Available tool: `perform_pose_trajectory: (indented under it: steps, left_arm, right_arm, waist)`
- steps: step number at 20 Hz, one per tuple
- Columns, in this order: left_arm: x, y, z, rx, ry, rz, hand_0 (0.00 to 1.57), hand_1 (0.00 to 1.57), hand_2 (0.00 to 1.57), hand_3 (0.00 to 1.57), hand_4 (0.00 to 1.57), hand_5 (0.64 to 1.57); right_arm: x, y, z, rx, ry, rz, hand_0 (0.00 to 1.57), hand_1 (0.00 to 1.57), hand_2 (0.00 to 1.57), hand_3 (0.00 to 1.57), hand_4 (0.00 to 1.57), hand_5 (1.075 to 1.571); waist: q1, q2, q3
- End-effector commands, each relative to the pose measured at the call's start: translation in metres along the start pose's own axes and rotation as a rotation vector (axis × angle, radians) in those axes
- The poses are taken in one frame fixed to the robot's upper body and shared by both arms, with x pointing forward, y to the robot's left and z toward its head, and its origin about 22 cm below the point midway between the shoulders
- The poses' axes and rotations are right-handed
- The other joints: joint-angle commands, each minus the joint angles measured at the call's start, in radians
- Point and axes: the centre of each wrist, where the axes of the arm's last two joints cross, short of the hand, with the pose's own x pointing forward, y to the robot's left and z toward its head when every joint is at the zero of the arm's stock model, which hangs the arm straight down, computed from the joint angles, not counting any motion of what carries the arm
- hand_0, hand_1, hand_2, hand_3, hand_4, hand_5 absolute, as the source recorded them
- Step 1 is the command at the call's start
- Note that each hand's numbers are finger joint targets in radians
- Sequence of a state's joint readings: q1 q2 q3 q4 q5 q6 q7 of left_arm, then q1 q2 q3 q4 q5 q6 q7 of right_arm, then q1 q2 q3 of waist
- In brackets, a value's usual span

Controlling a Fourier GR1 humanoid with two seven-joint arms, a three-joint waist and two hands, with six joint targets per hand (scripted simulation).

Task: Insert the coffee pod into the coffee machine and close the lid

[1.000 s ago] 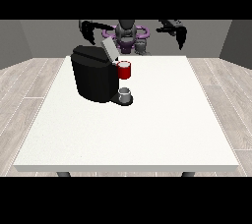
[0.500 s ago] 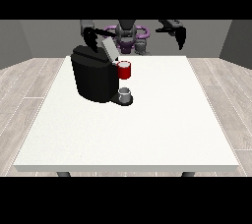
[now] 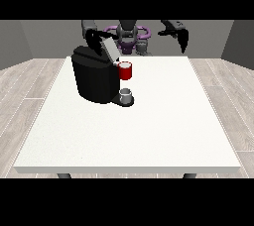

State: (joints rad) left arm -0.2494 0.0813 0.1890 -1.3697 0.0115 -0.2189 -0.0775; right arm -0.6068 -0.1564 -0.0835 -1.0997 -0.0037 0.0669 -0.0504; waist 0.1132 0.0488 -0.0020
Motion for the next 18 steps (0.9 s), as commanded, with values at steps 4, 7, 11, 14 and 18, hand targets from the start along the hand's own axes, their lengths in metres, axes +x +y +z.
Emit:
perform_pose_trajectory:
  steps: [4,7,11,14,18]
  left_arm:
    - [0.010,0.015,-0.006,-0.004,-0.016,0.009,0.00,0.00,0.00,0.00,0.00,1.571]
    - [0.004,0.005,-0.004,0.007,-0.024,-0.022,0.00,0.00,0.00,0.00,0.00,1.571]
    - [-0.004,-0.008,-0.002,0.024,-0.009,-0.013,0.00,0.00,0.00,0.00,0.02,1.571]
    - [0.001,0.012,-0.002,0.038,-0.003,-0.018,0.00,0.00,0.00,0.00,0.16,1.571]
    - [0.006,-0.005,-0.002,-0.029,0.031,0.003,0.00,0.00,0.00,0.00,0.16,1.571]
  right_arm:
    - [-0.005,0.018,-0.008,0.036,-0.019,0.018,0.00,0.00,0.00,0.00,0.00,1.571]
    - [-0.003,0.024,-0.011,0.050,-0.011,0.031,0.00,0.00,0.00,0.00,0.00,1.571]
    - [0.010,0.027,-0.022,0.047,-0.010,0.044,0.00,0.00,0.00,0.00,0.00,1.571]
    - [0.017,0.022,-0.026,0.086,-0.028,0.046,0.00,0.00,0.00,0.00,0.11,1.571]
    - [0.017,0.032,-0.033,0.069,-0.021,0.094,0.00,0.00,0.00,0.00,0.00,1.571]
  waist:
    - [0.011,0.030,0.0020]
    - [0.010,0.031,0.0019]
    - [0.018,0.036,0.0018]
    - [0.008,0.026,0.0019]
    - [0.053,0.019,0.0021]
